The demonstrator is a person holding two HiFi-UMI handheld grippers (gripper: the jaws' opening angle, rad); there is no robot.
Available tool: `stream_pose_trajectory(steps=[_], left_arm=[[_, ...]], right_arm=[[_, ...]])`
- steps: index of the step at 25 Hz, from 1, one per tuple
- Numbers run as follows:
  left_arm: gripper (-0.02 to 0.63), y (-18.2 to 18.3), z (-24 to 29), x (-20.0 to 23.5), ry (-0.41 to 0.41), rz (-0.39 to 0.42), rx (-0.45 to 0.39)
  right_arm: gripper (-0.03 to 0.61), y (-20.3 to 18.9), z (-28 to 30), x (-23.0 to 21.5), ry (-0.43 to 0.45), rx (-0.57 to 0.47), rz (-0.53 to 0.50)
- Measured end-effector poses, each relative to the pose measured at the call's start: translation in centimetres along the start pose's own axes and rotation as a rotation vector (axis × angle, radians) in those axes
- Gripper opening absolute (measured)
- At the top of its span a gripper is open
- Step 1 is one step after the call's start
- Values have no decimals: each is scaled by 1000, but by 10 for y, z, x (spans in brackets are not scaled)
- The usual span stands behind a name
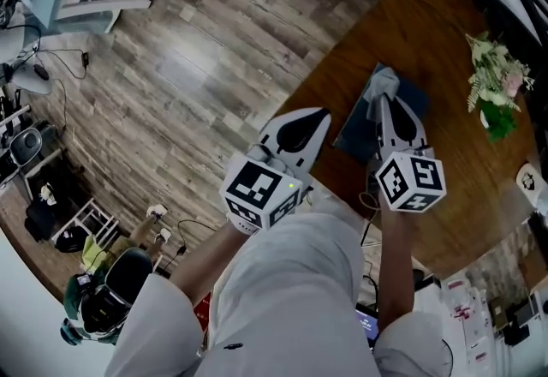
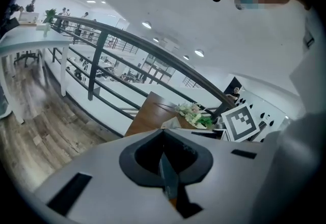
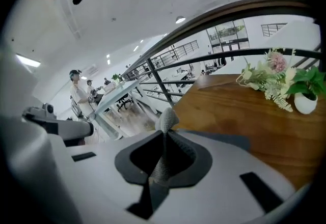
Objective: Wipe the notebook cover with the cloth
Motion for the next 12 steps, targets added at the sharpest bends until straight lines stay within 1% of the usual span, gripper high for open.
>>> stream_pose_trajectory(steps=[3,6,12], left_arm=[[20,-3,7,7,7,0,10],[20,-9,12,9,18,-16,18],[20,-19,24,11,24,-25,32]], right_arm=[[29,-9,15,-3,-7,73,-54],[29,-18,22,-9,-21,139,-76],[29,-19,34,-19,-44,195,-120]])
Point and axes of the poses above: the fingertips, and each gripper's own axes: z forward along the fingers, x to its left, y out of its top, the point moved 6 cm from there along -z, backward along the fingers, and after that the axes turned 13 degrees about -x, right-handed, at the moved point
